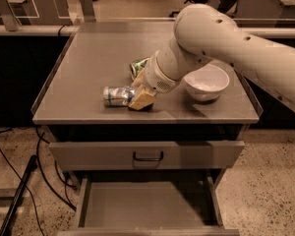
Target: Pick redbull can from middle drawer and place on counter
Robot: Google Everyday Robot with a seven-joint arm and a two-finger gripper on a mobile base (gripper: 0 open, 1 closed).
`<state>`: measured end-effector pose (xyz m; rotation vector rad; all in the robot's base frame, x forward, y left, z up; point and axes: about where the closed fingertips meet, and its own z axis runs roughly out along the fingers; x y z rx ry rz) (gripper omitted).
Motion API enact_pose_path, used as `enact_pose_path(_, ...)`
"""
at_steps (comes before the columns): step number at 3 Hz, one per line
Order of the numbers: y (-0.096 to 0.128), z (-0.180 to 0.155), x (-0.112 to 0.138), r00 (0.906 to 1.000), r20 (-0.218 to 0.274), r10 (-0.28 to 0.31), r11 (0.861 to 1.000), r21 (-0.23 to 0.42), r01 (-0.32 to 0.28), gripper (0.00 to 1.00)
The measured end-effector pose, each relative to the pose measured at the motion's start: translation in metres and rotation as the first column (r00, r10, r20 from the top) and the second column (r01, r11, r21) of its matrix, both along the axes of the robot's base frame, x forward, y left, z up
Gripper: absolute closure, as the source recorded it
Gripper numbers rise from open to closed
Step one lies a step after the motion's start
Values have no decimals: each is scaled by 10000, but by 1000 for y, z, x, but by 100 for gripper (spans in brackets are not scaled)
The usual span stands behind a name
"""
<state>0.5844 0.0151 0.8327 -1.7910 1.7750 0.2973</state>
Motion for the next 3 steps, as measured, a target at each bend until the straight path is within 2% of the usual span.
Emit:
enact_pose_path(1,-2,2,3,9996,-164,-235,9997,-108,233,15)
enact_pose_path(2,-3,4,5,9991,-233,-342,9993,-147,338,0)
enact_pose_path(3,-3,4,5,9991,-233,-342,9993,-147,338,0)
